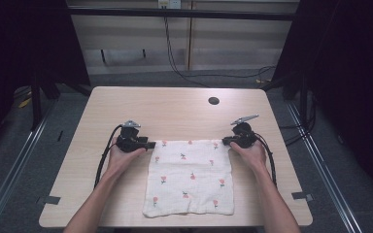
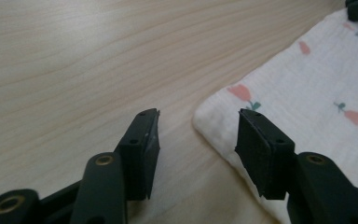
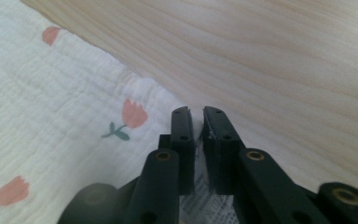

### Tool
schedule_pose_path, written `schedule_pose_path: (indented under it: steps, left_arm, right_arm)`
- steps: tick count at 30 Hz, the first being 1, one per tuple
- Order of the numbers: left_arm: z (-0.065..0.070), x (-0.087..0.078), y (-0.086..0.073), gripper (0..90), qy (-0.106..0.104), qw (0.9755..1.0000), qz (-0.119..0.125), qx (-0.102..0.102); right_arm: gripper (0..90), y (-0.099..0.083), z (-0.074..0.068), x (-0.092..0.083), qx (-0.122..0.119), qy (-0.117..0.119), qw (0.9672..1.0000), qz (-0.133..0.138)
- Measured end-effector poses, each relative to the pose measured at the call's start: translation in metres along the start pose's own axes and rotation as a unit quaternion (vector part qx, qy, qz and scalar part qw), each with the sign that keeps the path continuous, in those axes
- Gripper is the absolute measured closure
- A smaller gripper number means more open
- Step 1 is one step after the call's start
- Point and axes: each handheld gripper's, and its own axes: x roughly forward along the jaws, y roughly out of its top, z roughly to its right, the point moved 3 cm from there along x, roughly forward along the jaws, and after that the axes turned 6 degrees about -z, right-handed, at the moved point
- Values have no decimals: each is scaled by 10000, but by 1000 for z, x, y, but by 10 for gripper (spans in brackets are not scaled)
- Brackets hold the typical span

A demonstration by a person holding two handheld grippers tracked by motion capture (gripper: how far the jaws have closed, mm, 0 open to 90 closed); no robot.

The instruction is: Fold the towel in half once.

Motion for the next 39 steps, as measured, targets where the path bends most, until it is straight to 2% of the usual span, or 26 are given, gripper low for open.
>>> schedule_pose_path:
  steps: [1,2,5,6,7,8,9,12,13,15,17,18,19,21,23,26,28,32,35,39]
  left_arm:
    - [0,3,1,482,-69,9999,87,-37]
    - [2,6,2,506,-114,9999,117,55]
    - [4,9,4,538,-52,9998,100,158]
    - [7,11,5,601,62,9992,61,384]
    - [9,12,5,614,66,9989,35,474]
    - [9,12,5,644,66,9989,35,474]
    - [8,12,6,668,16,9986,14,533]
    - [8,13,7,720,2,9985,-23,544]
    - [10,13,6,720,27,9981,-29,608]
    - [14,14,6,757,-80,9971,-52,749]
    - [15,14,7,765,-84,9968,-125,791]
    - [15,14,7,817,-79,9965,-164,812]
    - [15,14,7,838,-79,9965,-164,812]
    - [13,14,6,863,-222,9978,-101,614]
    - [11,13,5,870,-249,9982,-108,532]
    - [9,12,5,872,-265,9987,-73,423]
    - [9,12,6,872,-269,9988,-53,410]
    - [9,5,8,871,-300,9989,99,349]
    - [12,-9,12,872,-275,9985,236,422]
    - [17,-19,15,872,-371,9974,413,463]
  right_arm:
    - [846,0,0,0,8,10,10000,5]
    - [852,0,0,0,19,5,10000,-6]
    - [857,1,-1,0,-34,-71,9999,-62]
    - [860,1,-3,0,-63,-157,9998,-101]
    - [860,1,-3,0,-82,-137,9999,-64]
    - [860,1,-3,0,-82,-137,9999,-64]
    - [860,1,-3,0,29,-123,9999,-62]
    - [860,1,-2,0,31,-121,9999,-64]
    - [861,1,-2,0,38,-102,9999,-57]
    - [868,1,-3,0,26,-117,9999,-65]
    - [870,1,-3,0,17,-100,9999,-48]
    - [871,1,-3,0,3,-88,10000,-43]
    - [871,1,-3,0,3,-88,10000,-43]
    - [872,0,-1,1,88,11,10000,20]
    - [872,0,0,1,203,145,9997,83]
    - [872,-1,1,2,247,186,9994,153]
    - [873,-1,1,1,254,201,9992,218]
    - [872,-1,4,-2,336,385,9980,385]
    - [873,-3,8,-9,425,468,9966,521]
    - [872,-1,8,-17,438,530,9954,672]
